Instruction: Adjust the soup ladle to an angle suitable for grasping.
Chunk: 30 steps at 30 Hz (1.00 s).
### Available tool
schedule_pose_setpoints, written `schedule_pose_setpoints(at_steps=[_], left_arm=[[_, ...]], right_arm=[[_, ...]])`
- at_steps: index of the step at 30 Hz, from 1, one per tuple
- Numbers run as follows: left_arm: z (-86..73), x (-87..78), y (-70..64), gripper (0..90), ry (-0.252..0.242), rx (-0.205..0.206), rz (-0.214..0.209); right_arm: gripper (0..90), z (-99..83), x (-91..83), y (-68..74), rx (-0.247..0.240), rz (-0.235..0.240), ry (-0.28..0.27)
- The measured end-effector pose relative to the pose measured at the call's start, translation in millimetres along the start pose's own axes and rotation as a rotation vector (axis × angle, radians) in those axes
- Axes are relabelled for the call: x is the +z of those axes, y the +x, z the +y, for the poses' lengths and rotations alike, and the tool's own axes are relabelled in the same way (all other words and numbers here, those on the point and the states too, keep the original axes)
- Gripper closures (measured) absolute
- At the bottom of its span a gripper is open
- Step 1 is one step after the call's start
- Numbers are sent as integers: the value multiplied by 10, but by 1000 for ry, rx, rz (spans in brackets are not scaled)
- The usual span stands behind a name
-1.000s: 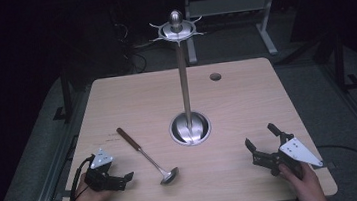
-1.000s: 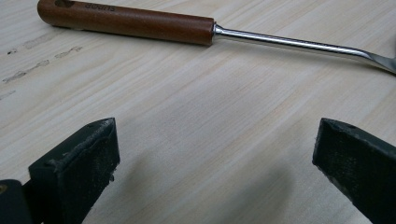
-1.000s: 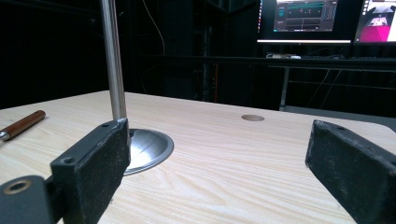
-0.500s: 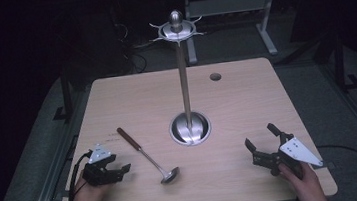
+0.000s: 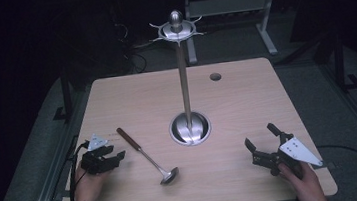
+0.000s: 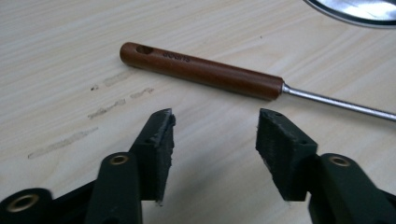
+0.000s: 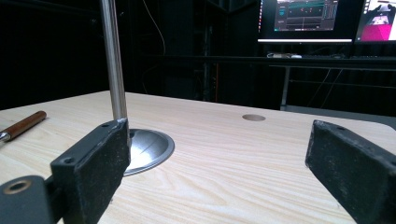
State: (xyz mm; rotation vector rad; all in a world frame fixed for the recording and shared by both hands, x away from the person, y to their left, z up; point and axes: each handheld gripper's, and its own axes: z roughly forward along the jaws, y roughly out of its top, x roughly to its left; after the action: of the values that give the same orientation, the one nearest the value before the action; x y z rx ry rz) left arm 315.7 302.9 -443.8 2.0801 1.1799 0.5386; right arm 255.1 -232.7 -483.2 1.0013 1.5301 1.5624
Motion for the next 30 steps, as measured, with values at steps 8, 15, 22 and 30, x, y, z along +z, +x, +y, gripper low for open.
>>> schedule_pose_setpoints(at_steps=[8,15,22,30], left_arm=[[77,60,97,582,-4,-25,16],[161,142,184,746,3,-35,13],[229,264,244,899,21,-46,0],[276,431,277,899,40,-24,17]], right_arm=[[61,-1,1,7,1,3,0],[61,-1,2,5,0,2,0],[61,0,3,-1,4,1,-1],[61,-1,3,2,1,3,0]])
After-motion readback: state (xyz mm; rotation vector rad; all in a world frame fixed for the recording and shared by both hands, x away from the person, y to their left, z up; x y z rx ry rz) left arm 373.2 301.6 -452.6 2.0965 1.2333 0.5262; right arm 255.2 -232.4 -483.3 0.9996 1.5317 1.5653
